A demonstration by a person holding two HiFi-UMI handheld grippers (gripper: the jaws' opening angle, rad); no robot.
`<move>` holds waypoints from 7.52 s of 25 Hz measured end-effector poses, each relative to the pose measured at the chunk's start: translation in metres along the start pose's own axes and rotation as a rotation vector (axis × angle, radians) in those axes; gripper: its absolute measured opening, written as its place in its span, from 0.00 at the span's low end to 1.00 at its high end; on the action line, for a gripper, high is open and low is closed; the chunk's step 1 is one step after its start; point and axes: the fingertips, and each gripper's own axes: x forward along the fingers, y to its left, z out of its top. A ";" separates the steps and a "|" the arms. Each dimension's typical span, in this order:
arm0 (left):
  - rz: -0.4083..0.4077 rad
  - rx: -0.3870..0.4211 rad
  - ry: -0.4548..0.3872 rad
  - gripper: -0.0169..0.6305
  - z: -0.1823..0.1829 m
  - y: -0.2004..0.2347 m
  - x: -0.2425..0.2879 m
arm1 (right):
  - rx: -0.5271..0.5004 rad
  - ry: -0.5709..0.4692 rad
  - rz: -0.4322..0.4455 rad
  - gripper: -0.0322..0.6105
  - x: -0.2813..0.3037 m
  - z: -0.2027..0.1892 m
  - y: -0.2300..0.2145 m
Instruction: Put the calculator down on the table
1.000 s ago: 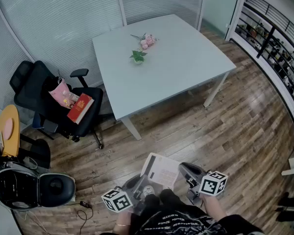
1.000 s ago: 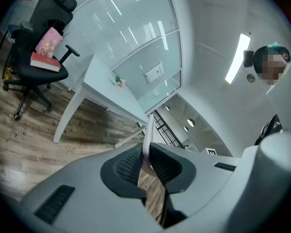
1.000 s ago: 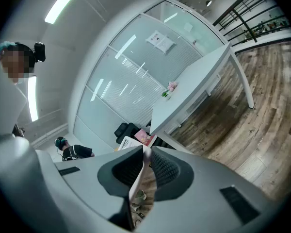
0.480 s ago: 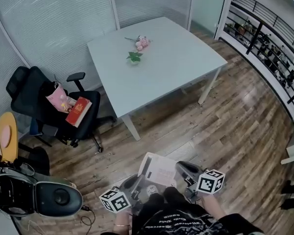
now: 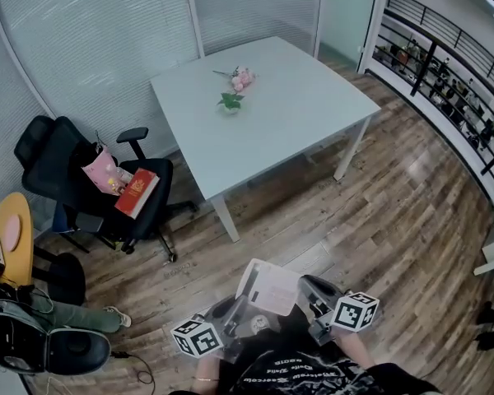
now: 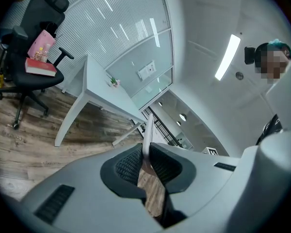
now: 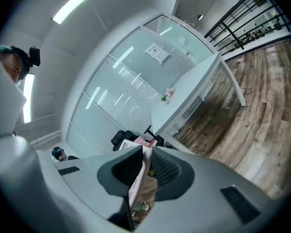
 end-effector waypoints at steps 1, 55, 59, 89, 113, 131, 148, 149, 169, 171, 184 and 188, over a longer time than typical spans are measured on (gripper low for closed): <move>0.002 -0.002 -0.001 0.12 -0.001 0.000 0.000 | 0.001 0.000 0.008 0.16 0.000 0.000 -0.001; 0.058 -0.028 0.007 0.12 0.197 0.080 0.326 | -0.023 0.078 0.039 0.16 0.201 0.299 -0.177; 0.025 -0.053 0.026 0.12 0.230 0.104 0.354 | -0.014 0.058 0.012 0.16 0.236 0.325 -0.187; 0.122 -0.071 -0.067 0.12 0.372 0.203 0.387 | -0.032 0.213 0.038 0.16 0.412 0.386 -0.183; 0.451 -0.197 -0.295 0.13 0.424 0.291 0.372 | -0.236 0.583 0.173 0.16 0.563 0.385 -0.181; 0.484 -0.192 -0.141 0.14 0.479 0.377 0.375 | -0.175 0.678 0.070 0.17 0.626 0.354 -0.194; 0.542 -0.120 -0.033 0.19 0.511 0.415 0.389 | -0.170 0.747 0.022 0.16 0.642 0.340 -0.200; 0.543 -0.121 -0.034 0.19 0.510 0.415 0.389 | -0.167 0.748 0.020 0.16 0.641 0.339 -0.201; 0.742 -0.075 -0.166 0.56 0.491 0.391 0.369 | -0.488 0.723 0.130 0.53 0.619 0.345 -0.176; 0.743 -0.071 -0.190 0.56 0.484 0.379 0.367 | -0.559 0.699 0.145 0.53 0.612 0.352 -0.172; 0.721 0.074 -0.351 0.56 0.449 0.277 0.358 | -0.894 0.544 0.260 0.53 0.546 0.396 -0.147; 0.717 0.147 -0.401 0.56 0.451 0.247 0.356 | -0.946 0.495 0.280 0.54 0.519 0.409 -0.146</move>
